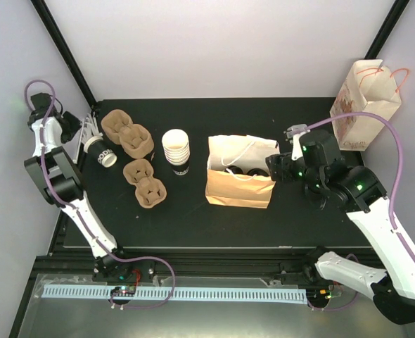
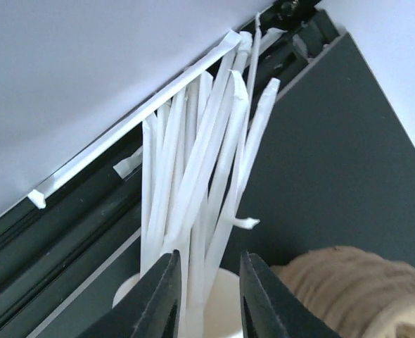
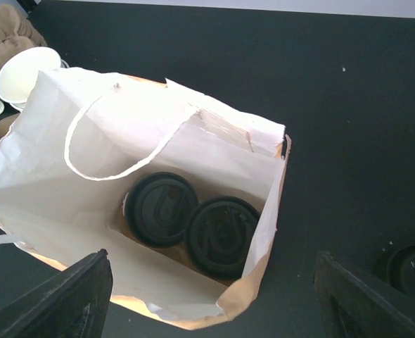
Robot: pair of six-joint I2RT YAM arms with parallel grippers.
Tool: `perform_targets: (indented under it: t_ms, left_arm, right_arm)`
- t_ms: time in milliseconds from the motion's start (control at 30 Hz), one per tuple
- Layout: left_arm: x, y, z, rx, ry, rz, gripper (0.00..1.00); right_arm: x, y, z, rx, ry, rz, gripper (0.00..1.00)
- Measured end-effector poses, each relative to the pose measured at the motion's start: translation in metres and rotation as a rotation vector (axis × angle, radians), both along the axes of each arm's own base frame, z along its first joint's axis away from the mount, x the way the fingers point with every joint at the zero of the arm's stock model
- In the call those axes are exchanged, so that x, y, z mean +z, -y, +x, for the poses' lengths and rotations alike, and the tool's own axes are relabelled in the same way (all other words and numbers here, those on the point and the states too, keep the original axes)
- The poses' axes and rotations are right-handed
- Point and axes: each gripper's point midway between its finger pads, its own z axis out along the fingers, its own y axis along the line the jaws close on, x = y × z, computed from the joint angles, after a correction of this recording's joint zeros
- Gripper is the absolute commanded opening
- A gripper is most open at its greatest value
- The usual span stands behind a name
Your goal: Pack the takeout coffee
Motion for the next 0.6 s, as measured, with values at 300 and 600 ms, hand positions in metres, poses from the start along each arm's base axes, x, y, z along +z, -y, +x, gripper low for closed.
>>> perform_targets:
  t_ms: [300,600]
  left_arm:
    - [-0.047,0.002,0.035,-0.038,-0.044,-0.016,0.21]
    - [-0.085,0.017,0.033,-0.052,-0.114,-0.083,0.20]
  right_arm:
    - [0.003,-0.007,0.011,0.012,-0.014,-0.007,0.80]
    - [0.019,-0.009,0.011,0.012,0.011,0.020,0.80]
